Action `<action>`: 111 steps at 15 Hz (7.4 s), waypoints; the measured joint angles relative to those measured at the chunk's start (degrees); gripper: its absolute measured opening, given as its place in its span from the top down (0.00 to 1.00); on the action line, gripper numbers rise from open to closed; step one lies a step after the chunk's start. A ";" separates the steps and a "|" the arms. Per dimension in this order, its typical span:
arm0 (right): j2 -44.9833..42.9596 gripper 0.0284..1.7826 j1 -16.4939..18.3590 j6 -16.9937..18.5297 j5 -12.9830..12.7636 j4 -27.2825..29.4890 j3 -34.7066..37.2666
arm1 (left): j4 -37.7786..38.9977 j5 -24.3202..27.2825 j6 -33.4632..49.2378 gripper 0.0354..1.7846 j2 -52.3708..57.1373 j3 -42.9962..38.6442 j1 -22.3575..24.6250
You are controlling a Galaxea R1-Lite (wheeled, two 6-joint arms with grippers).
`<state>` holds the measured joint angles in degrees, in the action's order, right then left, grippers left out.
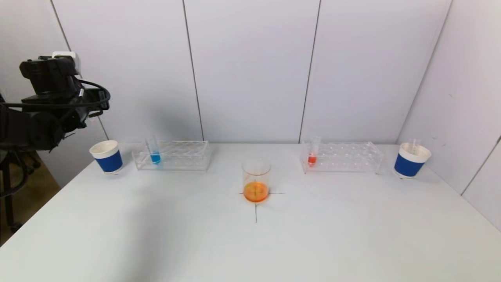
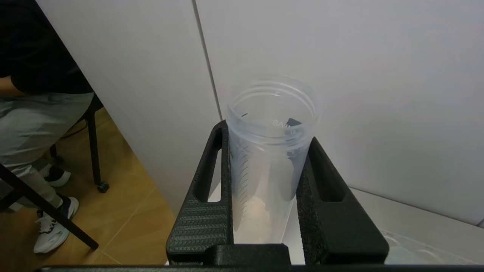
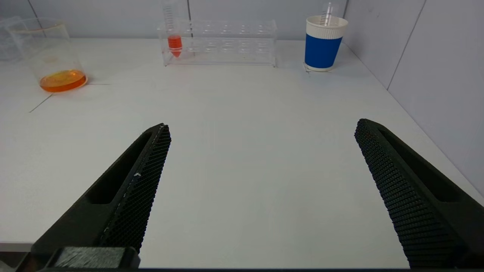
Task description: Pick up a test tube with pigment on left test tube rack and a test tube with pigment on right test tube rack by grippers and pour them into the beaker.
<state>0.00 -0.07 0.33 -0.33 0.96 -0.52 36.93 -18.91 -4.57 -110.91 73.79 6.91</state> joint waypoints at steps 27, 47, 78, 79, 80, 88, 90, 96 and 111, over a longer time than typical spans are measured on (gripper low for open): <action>0.00 0.01 0.00 0.02 -0.02 0.00 0.00 | 11.01 1.50 1.73 0.74 -20.50 3.46 4.46; 0.00 0.01 0.00 0.00 -0.02 0.00 0.00 | 11.91 1.61 1.85 0.72 -21.37 2.78 4.85; 0.00 0.01 0.00 0.02 0.00 0.00 0.01 | 6.86 3.21 1.00 0.01 11.13 -18.66 -6.23; 0.00 0.01 0.00 0.02 0.00 0.00 0.01 | 6.01 3.04 0.77 0.01 14.08 -20.70 -6.78; 0.00 0.01 0.00 0.02 -0.02 0.00 0.01 | 5.11 2.93 0.52 0.01 17.12 -22.66 -7.13; 0.00 0.01 0.00 0.02 0.00 0.00 0.00 | 0.33 -3.46 -6.21 0.01 43.44 -39.45 -7.95; 0.00 0.01 0.00 0.00 -0.02 0.00 0.00 | -0.16 -6.83 -7.69 0.01 49.45 -42.97 -7.95; 0.00 0.01 0.00 0.00 -0.02 0.00 0.00 | -5.90 -9.73 -11.80 0.01 66.84 -51.47 -7.96; 0.00 0.01 0.00 0.00 -0.02 -0.02 0.00 | -46.65 16.76 -2.26 0.01 106.86 -62.50 -7.49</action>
<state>0.00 -0.07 0.33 -0.35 0.94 -0.52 -9.73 -2.15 -6.83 -4.05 11.29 -0.57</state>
